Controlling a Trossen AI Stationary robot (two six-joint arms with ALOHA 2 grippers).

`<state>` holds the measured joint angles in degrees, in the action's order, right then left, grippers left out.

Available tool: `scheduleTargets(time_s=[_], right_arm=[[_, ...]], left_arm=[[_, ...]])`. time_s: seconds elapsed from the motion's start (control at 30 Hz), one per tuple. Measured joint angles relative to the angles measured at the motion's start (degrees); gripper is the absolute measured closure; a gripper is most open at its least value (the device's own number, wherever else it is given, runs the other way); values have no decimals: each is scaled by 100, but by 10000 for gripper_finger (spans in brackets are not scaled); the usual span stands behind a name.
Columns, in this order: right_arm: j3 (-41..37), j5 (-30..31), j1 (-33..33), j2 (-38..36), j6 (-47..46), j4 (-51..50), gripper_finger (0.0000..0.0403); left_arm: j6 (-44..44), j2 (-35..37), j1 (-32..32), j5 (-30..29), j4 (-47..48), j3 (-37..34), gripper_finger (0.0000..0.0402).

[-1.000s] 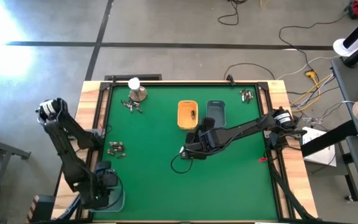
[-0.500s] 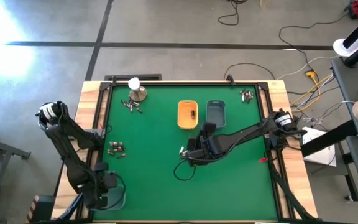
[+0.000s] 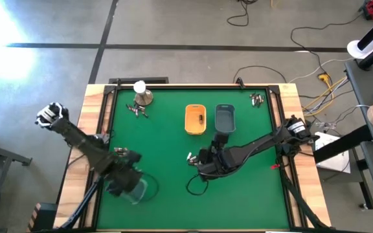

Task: Sort batteries
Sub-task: Move the green bin to the top of the table

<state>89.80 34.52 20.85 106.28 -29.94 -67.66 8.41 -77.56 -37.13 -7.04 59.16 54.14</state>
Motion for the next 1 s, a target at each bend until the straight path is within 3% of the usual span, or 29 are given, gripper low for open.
scheduleTargets(time_s=[0.2,0.37,0.57,0.73,1.0], right_arm=[[-21,0,338,-9,-699,-367,177],[-99,-2,742,-9,-1317,-385,177],[-146,-27,1266,37,-2332,-347,177],[-146,-14,1634,37,-3141,-207,177],[-190,4,1904,38,-4060,-173,177]], left_arm=[[-2218,-52,1780,-104,21,304,401],[-4099,-134,3043,-1442,-380,504,402],[-6090,-490,4227,-1563,-761,861,401],[-7192,-1068,4759,-1563,-624,1305,401],[-8081,-2246,4838,-1465,-567,2248,401]])
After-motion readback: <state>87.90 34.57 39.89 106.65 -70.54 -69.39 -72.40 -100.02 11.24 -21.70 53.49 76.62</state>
